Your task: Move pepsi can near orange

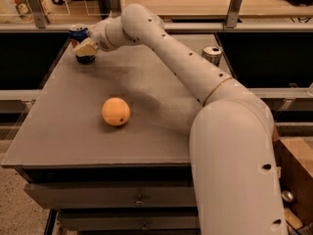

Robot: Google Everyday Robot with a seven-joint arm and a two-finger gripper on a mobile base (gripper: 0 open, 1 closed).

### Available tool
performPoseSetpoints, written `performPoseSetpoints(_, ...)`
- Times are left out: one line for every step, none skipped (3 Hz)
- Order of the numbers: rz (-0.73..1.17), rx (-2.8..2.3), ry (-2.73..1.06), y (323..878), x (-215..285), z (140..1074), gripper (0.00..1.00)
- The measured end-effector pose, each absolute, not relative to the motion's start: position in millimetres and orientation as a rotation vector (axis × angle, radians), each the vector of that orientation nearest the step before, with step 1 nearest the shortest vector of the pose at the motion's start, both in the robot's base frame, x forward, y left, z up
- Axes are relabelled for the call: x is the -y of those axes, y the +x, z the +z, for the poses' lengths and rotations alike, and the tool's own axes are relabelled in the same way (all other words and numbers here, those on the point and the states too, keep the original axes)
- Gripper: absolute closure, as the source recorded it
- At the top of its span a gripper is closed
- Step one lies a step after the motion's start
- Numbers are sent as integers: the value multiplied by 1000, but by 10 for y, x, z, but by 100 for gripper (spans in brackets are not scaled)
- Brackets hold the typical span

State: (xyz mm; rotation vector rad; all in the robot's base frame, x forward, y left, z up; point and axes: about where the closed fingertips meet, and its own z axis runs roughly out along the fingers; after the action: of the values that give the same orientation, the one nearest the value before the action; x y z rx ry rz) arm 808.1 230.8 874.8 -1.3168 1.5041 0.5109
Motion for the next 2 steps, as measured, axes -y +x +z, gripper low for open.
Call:
performPoseSetpoints(544,-1511,-1342,8046,-2419,8737,58)
performPoseSetpoints(574,-1510,-1362,7993,-2431,8759,68)
